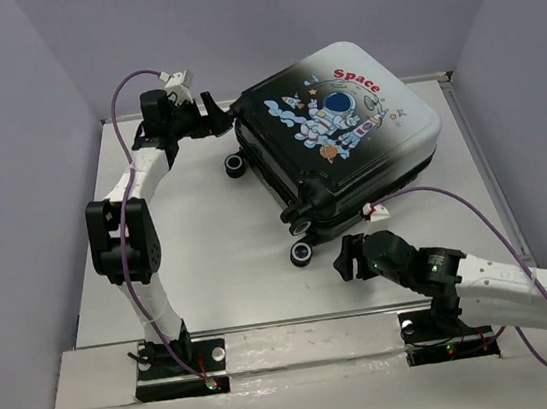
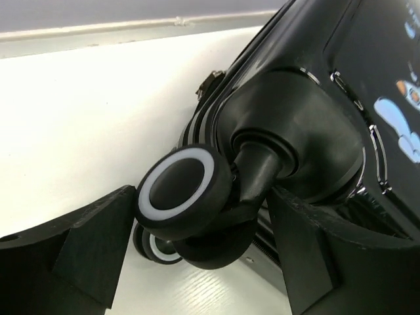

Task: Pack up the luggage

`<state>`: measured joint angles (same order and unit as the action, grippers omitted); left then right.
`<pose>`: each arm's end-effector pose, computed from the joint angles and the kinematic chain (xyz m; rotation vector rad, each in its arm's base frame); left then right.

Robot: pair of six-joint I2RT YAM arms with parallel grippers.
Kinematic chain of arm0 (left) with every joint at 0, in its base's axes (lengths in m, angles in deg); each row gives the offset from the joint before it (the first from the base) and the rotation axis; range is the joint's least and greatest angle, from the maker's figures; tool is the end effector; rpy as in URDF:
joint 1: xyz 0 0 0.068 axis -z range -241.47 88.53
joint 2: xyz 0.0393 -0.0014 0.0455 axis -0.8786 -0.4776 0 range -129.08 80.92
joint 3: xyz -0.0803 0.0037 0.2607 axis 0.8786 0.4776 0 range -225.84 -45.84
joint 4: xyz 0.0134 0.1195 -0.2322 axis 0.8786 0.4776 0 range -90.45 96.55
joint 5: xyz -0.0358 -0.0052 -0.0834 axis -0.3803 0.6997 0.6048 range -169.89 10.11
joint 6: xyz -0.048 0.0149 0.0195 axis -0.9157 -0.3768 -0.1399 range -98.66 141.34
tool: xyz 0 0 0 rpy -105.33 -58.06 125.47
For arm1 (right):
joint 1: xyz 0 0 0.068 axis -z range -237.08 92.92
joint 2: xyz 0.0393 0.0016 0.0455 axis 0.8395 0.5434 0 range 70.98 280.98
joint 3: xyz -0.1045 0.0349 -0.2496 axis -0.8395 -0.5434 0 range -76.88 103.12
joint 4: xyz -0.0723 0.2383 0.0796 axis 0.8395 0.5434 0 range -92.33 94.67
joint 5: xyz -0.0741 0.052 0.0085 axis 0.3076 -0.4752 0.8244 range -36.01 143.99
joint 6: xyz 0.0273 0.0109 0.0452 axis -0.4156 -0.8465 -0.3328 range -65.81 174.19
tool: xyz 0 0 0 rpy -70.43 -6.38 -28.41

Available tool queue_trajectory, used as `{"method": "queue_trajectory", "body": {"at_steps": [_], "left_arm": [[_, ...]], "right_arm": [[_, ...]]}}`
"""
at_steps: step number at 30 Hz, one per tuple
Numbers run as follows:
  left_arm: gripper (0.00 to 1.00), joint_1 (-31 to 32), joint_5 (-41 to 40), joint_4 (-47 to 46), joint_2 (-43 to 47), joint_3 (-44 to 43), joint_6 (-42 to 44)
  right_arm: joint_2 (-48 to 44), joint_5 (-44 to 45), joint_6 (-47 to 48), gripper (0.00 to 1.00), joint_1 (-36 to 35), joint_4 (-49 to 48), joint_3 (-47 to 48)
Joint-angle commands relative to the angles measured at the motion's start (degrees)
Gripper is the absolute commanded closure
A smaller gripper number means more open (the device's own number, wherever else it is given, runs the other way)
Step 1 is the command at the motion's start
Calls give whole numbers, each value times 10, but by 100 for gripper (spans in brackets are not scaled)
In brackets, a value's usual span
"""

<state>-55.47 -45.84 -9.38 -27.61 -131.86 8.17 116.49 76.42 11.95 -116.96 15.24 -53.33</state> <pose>0.4493 -0.0673 0.3011 0.3174 1.8056 -0.7717 0.0956 0.1377 0.1978 -0.1368 2.2506 0.5429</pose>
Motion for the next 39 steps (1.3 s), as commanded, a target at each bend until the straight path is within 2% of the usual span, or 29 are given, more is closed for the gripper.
{"method": "queue_trajectory", "body": {"at_steps": [1,7,10,12,13,16,17,19,23,25,26,29,30,34,39], "left_arm": [[13,0,33,24,10,-19,56],[21,3,73,29,-19,-39,48],[27,4,67,18,-24,-49,36],[33,5,72,16,-28,-65,27],[42,8,75,15,-33,-71,24],[60,11,79,12,-44,-89,15],[76,14,80,12,-46,-93,13],[92,14,65,13,-48,-94,7],[94,14,12,28,-41,-75,6],[94,14,-30,-8,-25,-44,-13],[94,15,-43,-32,-16,3,-59],[94,29,-98,-118,28,99,-116],[94,34,-117,-126,40,99,-116],[94,47,-179,-194,126,220,-163],[94,59,-231,-215,204,301,-165]], "right_arm": [[-2,9,4,28,5,-7,26],[-2,12,5,25,23,-5,26],[-4,9,11,29,37,-5,29],[-6,10,18,37,58,0,33],[-7,9,21,58,70,2,34],[-3,-17,38,82,138,5,44],[1,-25,44,93,157,5,48],[8,-40,57,93,207,5,63],[12,-56,77,93,298,4,85],[18,-69,88,93,365,2,98],[23,-77,92,93,388,-2,101],[42,-104,106,93,473,-38,112],[49,-104,112,93,491,-39,117],[96,-164,138,93,589,-71,140],[187,-305,164,90,594,-138,192]]}}
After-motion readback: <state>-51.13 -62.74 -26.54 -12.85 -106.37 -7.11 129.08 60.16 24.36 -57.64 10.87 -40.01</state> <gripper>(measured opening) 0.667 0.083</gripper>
